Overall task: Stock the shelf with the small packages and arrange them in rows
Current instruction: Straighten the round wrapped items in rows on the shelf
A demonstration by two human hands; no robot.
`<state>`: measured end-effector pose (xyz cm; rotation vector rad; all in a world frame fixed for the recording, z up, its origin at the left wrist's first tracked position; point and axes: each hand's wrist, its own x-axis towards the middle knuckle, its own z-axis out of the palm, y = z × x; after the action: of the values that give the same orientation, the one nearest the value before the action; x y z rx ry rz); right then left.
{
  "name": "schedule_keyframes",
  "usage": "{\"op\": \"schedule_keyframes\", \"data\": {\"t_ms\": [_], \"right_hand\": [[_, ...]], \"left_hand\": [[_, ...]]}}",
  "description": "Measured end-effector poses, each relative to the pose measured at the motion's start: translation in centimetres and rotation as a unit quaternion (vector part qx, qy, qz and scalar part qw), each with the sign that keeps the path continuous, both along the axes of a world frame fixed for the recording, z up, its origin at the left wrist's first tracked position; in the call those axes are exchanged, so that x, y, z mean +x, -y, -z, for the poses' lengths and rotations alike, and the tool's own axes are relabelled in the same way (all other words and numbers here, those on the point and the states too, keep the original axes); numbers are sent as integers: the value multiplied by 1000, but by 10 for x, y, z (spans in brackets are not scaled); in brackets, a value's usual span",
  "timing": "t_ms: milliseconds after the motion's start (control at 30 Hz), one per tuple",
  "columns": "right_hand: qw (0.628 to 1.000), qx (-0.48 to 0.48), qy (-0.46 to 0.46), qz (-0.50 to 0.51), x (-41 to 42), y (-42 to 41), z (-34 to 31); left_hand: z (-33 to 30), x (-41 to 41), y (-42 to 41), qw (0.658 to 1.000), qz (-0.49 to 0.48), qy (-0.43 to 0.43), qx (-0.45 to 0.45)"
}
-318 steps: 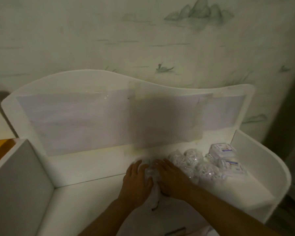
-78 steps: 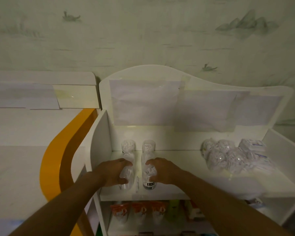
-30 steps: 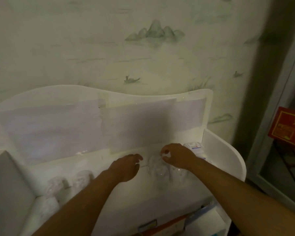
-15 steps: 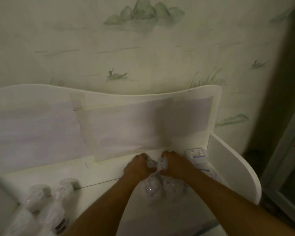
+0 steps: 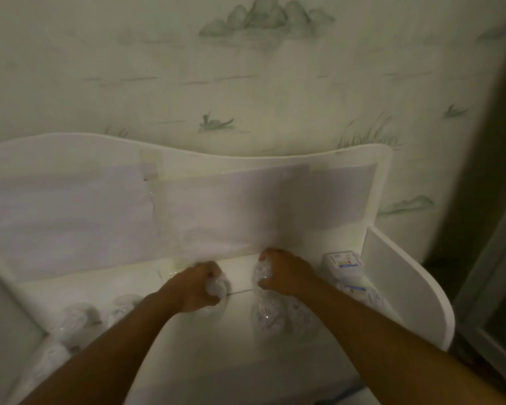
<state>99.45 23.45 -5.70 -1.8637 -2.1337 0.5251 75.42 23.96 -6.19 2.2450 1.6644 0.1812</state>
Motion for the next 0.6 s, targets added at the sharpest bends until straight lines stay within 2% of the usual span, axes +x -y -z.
{"op": "schedule_keyframes", "data": {"t_ms": [267,367,600], "right_hand": [[1000,-6,14,-18,-26,0,10],[1000,-6,19,-17,-26,-2,12],[1000,0,20,-21,-26,0,15]], "left_hand": [[5,-17,9,1000,13,2,16],[5,-17,13,998,20,-30,58],[7,-21,17,995,32,-52,74]]}}
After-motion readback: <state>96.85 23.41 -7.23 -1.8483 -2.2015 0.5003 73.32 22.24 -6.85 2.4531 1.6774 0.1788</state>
